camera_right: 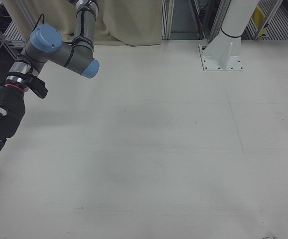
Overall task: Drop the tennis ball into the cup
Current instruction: 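Carry the yellow tennis ball in the left hand toward the white mug, then open the left hand fingers above the mug to release the ball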
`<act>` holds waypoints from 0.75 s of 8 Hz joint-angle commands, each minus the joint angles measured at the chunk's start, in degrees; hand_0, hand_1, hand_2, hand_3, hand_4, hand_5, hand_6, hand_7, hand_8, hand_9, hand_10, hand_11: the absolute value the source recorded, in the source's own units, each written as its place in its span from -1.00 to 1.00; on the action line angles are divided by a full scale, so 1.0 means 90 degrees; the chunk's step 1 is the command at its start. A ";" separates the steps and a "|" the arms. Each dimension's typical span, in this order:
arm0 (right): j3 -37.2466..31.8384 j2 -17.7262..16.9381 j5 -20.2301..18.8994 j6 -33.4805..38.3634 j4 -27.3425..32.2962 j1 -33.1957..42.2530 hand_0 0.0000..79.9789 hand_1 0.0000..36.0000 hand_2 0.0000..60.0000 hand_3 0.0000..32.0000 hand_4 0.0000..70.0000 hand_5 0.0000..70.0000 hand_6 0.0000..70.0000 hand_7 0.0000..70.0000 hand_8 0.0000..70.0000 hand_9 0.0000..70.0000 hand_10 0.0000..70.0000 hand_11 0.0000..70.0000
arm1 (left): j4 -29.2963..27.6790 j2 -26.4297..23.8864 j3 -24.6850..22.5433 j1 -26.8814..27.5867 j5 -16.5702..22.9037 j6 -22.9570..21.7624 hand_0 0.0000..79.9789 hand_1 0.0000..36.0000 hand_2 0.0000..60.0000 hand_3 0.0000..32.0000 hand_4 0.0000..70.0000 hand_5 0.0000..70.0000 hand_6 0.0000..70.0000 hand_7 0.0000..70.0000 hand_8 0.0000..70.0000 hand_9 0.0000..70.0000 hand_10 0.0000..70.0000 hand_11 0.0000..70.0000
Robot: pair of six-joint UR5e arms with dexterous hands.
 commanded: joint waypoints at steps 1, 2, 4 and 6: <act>0.0008 -0.0001 0.0000 0.0000 0.0000 0.0000 -1.00 -1.00 -1.00 -1.00 -1.00 -1.00 -1.00 -1.00 -1.00 -1.00 -1.00 -1.00 | -0.0373 0.0320 -0.0071 0.0357 0.0014 0.0062 0.23 0.11 0.86 -1.00 0.35 -0.44 1.00 1.00 0.52 1.00 0.02 0.45; -0.0001 -0.0001 0.0000 0.0000 0.0000 0.0000 -1.00 -1.00 -1.00 -1.00 -1.00 -1.00 -1.00 -1.00 -1.00 -1.00 -1.00 -1.00 | -0.0383 0.0330 -0.0051 0.0532 0.0004 0.0081 0.22 0.09 0.83 -1.00 0.34 -0.47 1.00 1.00 0.50 1.00 0.02 0.45; -0.0001 -0.0001 0.0000 0.0000 0.0000 0.0000 -1.00 -1.00 -1.00 -1.00 -1.00 -1.00 -1.00 -1.00 -1.00 -1.00 -1.00 -1.00 | -0.0393 0.0320 -0.0061 0.0640 0.0004 0.0227 0.22 0.08 0.86 -1.00 0.34 -0.45 0.98 1.00 0.49 1.00 0.02 0.45; -0.0001 -0.0001 0.0000 0.0000 0.0000 0.0000 -1.00 -1.00 -1.00 -1.00 -1.00 -1.00 -1.00 -1.00 -1.00 -1.00 -1.00 -1.00 | -0.0441 0.0320 -0.0090 0.0651 0.0004 0.0228 0.15 -0.13 0.54 -1.00 0.15 -0.62 0.74 1.00 0.21 0.76 -0.30 0.03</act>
